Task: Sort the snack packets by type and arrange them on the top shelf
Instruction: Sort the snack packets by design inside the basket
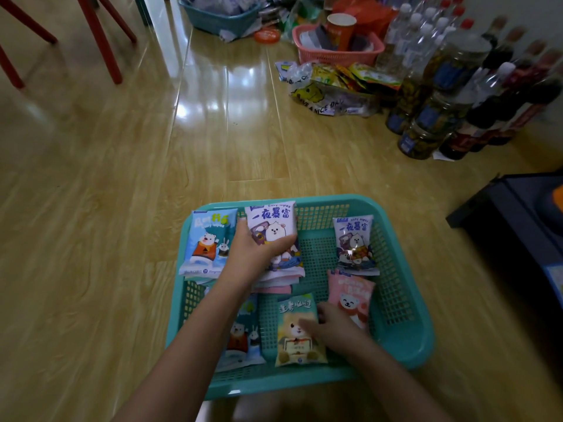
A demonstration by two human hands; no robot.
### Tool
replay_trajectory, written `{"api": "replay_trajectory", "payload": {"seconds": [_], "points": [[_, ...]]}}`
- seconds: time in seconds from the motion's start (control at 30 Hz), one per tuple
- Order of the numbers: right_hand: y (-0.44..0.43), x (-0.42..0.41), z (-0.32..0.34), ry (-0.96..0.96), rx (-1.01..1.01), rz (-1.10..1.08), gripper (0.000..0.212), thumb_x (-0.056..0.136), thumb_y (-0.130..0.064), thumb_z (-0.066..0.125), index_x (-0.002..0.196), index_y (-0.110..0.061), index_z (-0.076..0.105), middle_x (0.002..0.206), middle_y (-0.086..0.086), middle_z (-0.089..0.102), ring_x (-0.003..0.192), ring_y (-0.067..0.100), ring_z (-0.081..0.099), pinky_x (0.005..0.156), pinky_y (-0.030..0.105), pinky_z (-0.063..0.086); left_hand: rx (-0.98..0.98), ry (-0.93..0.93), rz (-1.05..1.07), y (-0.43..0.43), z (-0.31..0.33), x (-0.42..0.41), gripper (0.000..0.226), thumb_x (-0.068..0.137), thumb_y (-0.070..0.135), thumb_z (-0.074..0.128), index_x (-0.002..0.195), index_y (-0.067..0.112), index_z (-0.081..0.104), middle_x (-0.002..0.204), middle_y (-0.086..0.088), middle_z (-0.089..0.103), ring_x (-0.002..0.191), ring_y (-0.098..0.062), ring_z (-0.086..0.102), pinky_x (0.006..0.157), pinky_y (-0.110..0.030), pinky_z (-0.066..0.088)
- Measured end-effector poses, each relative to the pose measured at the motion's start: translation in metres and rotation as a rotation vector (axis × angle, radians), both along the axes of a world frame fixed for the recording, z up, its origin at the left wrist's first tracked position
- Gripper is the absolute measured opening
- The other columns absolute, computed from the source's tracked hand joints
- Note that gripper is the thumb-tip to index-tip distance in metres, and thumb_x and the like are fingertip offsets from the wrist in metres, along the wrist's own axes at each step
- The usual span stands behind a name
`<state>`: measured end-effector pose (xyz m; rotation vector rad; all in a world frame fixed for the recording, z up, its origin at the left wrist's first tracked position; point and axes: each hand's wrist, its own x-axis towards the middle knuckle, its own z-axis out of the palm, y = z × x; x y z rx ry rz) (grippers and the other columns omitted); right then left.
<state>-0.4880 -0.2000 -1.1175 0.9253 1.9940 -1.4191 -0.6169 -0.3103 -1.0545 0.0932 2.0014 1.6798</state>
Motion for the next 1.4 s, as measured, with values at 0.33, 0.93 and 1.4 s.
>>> {"api": "replay_trajectory", "payload": {"seconds": [0.33, 0.93, 1.4], "points": [[-0.011, -0.024, 0.000, -0.032, 0.605, 0.448, 0.032, 0.088, -0.038, 0.054, 0.099, -0.009, 0.065, 0.091, 0.008, 0.064, 0.090, 0.023, 0.063, 0.070, 0.029, 0.048, 0.066, -0.135, -0.065, -0.014, -0.007, 0.018, 0.028, 0.091, 0.018, 0.057, 0.117, 0.013, 0.046, 0.098, 0.005, 0.065, 0.076, 0.000, 0.068, 0.072, -0.019, 0.055], [0.083, -0.050, -0.027, 0.294, 0.627, -0.173, 0.043, 0.088, 0.000, 0.053, 0.126, -0.018, 0.046, 0.118, 0.010, 0.062, 0.102, 0.024, 0.061, 0.073, 0.024, 0.046, -0.015, -0.174, -0.140, 0.060, -0.023, 0.013, 0.022, 0.095, 0.015, 0.049, 0.113, 0.007, 0.039, 0.104, -0.004, 0.057, 0.084, -0.008, 0.058, 0.060, -0.013, 0.049], [0.104, -0.048, -0.002, 0.287, 0.508, -0.040, 0.048, 0.092, -0.009, 0.050, 0.137, -0.024, 0.044, 0.133, 0.006, 0.055, 0.117, 0.024, 0.054, 0.096, 0.036, 0.047, -0.141, -0.086, -0.174, 0.082, -0.049, 0.041, 0.028, 0.098, 0.021, 0.043, 0.117, 0.004, 0.031, 0.103, -0.019, 0.050, 0.086, -0.021, 0.052, 0.084, -0.047, 0.048]]}}
